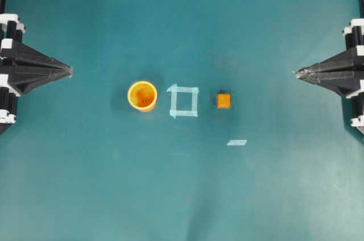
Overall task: Move the cup backward with left arm.
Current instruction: 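Open the left gripper while it sits beside the orange cup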
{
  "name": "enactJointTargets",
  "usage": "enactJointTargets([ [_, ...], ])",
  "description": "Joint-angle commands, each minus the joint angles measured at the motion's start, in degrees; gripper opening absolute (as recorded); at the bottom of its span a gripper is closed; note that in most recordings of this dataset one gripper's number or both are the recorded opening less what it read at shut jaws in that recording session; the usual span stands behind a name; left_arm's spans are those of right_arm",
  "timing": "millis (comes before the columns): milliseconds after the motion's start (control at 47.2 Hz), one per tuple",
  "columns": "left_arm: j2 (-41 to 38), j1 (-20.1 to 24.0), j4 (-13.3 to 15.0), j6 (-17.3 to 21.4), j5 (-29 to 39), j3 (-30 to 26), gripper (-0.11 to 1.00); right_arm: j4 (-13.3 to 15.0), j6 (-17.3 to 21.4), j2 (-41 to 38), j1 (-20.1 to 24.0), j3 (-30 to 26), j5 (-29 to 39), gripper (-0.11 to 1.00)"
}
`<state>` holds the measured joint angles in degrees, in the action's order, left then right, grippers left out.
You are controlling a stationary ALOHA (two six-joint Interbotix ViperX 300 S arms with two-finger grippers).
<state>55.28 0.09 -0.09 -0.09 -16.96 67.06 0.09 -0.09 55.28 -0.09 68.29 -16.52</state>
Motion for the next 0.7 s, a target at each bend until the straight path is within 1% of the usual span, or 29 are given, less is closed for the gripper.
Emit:
enactJointTargets([
  [0, -0.35, -0.09, -0.18, 0.35, 1.85, -0.70, 0.00, -0.18, 0.26, -0.70, 0.35, -2.64, -0.44, -0.01],
  [21, -0.35, -0.09, -0.26, 0.35, 2.37, -0.70, 0.00, -0.18, 0.18, -0.79, 0.35, -2.72, -0.26, 0.00],
  [85, -0.18, -0.09, -0.18, 0.26, 3.96, -0.79, 0.10, -0.09, 0.18, -1.05, 0.26, -3.16, 0.35, 0.00],
  [106, -0.18, -0.09, -0.18, 0.35, 4.31, -0.79, 0.11, 0.00, 0.09, -1.14, 0.26, -3.25, 0.53, 0.00],
  [212, -0.09, -0.09, -0.18, 0.18, 5.36, -0.79, 0.11, 0.00, 0.09, -1.49, 0.35, -3.52, 1.32, 0.00],
  [275, -0.26, -0.09, -0.18, -0.79, 5.62, -0.79, 0.11, 0.00, 0.09, -1.67, 0.26, -3.52, 1.41, 0.00],
  [360, -0.79, -0.09, -0.18, -1.05, 5.89, -0.79, 0.12, 0.00, 0.09, -1.67, 0.26, -3.52, 1.41, 0.00],
  [677, -1.58, -0.09, -0.18, -1.05, 5.98, -0.62, 0.16, 0.00, 0.09, -1.67, 0.26, -3.52, 1.41, 0.00],
])
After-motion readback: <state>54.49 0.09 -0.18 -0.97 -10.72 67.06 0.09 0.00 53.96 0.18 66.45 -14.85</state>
